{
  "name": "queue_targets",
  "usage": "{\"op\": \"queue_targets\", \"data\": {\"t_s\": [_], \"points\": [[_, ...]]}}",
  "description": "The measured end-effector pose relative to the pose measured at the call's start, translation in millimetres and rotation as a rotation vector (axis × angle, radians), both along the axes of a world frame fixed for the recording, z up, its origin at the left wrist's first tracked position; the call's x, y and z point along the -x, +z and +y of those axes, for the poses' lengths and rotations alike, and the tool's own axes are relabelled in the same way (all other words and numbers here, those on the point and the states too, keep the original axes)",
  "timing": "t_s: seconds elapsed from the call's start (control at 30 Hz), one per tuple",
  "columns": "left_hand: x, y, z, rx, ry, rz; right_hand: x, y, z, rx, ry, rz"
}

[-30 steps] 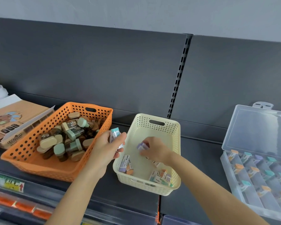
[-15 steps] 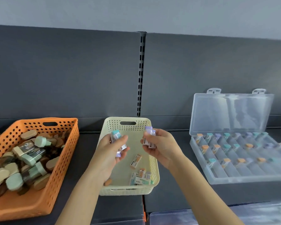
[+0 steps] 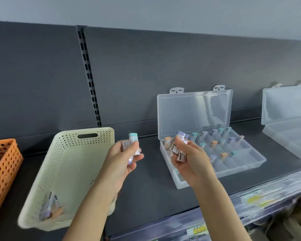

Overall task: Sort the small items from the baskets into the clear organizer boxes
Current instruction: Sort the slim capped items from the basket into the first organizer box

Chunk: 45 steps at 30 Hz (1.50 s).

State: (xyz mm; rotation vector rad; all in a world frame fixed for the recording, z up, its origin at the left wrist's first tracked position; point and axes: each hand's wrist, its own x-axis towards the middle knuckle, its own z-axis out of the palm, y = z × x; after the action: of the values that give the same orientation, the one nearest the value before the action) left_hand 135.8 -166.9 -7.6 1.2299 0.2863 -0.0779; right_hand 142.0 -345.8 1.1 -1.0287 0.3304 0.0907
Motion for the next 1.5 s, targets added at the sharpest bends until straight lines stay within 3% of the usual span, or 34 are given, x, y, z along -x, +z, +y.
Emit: {"op": "queue_targets", "data": {"t_s": [0.27, 0.53, 0.7, 0.83, 1.17, 1.5], "points": [[-16.1, 6.8, -113.6, 0.03, 0.027, 0.027, -16.0, -4.9, -110.2, 0.315, 0.018, -0.085], [-32.4, 5.4, -221.8, 0.088, 0.13, 0.071, -38.1, -7.4, -217.7, 0.376, 0.056, -0.086], [-37.9, 0.0, -253.6, 0.153, 0.18, 0.107, -49.0, -13.4, -260.5, 0.409, 0.01, -0.053], [-38.8, -5.9, -267.1, 0.1, 0.148, 0.115, -55.4, -17.2, -273.8, 0.444, 0.061, -0.083], [-48.2, -5.5, -284.2, 0.056, 0.042, 0.073, -78.5, -26.7, -300.4, 0.942, 0.072, -0.16], [-51.9, -5.2, -275.8, 0.072, 0.0, 0.054, -89.8, -40.2, -294.8, 1.592, 0.421, -0.349]]}}
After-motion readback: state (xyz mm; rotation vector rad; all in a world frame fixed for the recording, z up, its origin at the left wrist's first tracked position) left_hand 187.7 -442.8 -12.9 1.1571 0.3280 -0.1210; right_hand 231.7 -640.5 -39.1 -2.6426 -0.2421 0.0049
